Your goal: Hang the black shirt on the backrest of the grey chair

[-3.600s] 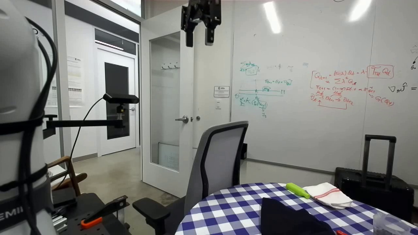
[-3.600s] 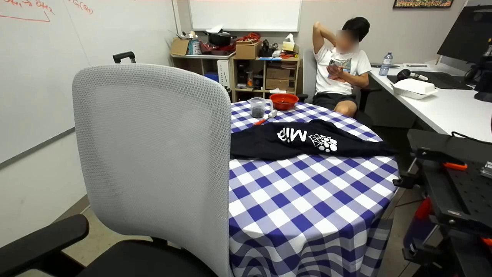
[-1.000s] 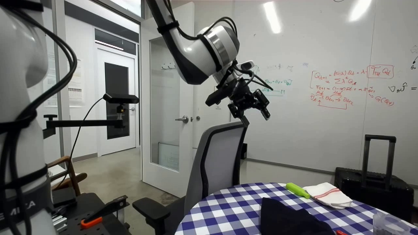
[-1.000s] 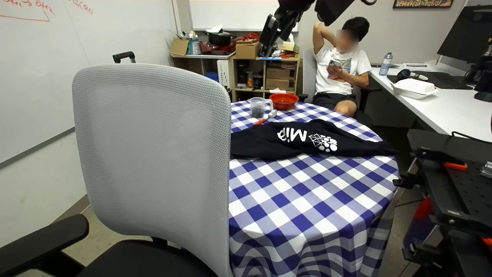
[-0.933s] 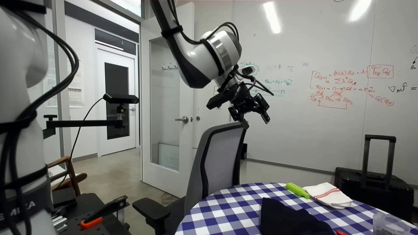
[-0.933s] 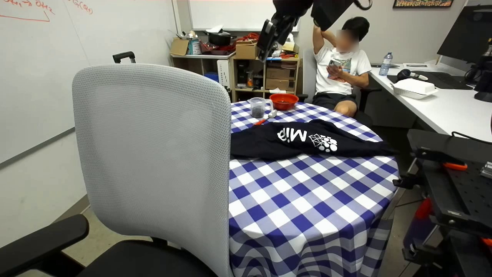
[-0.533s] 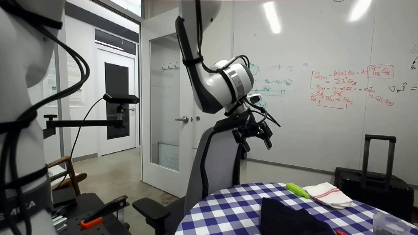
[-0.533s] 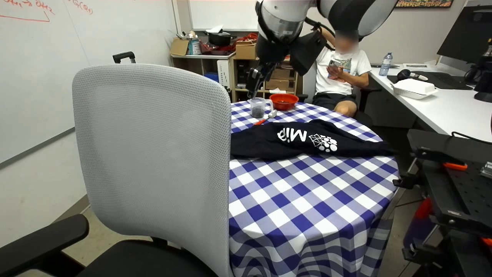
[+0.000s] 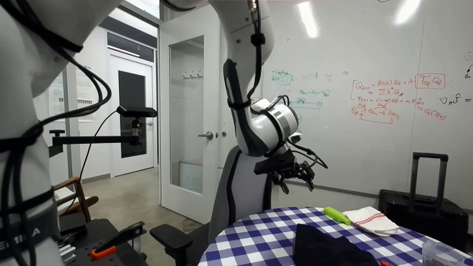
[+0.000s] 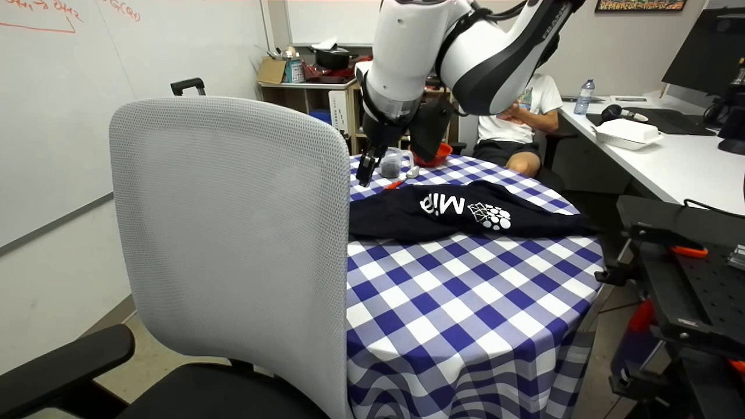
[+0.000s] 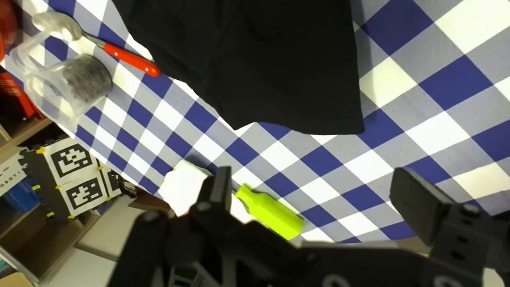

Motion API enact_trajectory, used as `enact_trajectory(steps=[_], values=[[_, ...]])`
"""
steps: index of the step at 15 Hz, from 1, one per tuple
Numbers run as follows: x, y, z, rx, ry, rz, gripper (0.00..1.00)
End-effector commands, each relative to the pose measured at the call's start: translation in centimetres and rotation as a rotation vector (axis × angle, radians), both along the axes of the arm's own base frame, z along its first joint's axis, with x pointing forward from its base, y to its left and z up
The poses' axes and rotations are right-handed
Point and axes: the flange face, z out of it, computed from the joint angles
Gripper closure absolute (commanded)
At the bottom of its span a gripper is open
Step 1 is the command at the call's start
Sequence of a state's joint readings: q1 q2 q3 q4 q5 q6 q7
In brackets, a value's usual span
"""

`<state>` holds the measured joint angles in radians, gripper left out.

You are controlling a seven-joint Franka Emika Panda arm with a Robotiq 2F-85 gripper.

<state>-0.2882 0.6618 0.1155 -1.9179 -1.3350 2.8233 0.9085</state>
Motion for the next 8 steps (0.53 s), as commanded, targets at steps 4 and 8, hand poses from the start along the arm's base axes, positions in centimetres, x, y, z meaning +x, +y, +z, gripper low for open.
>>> enact_trajectory(steps=[4,8], values=[[3.2,-1.1,-6.3,-0.064,0.028,0.080,0.00],[4.3,-2.3,-9.7,-0.085,0.041,0.092,0.00]])
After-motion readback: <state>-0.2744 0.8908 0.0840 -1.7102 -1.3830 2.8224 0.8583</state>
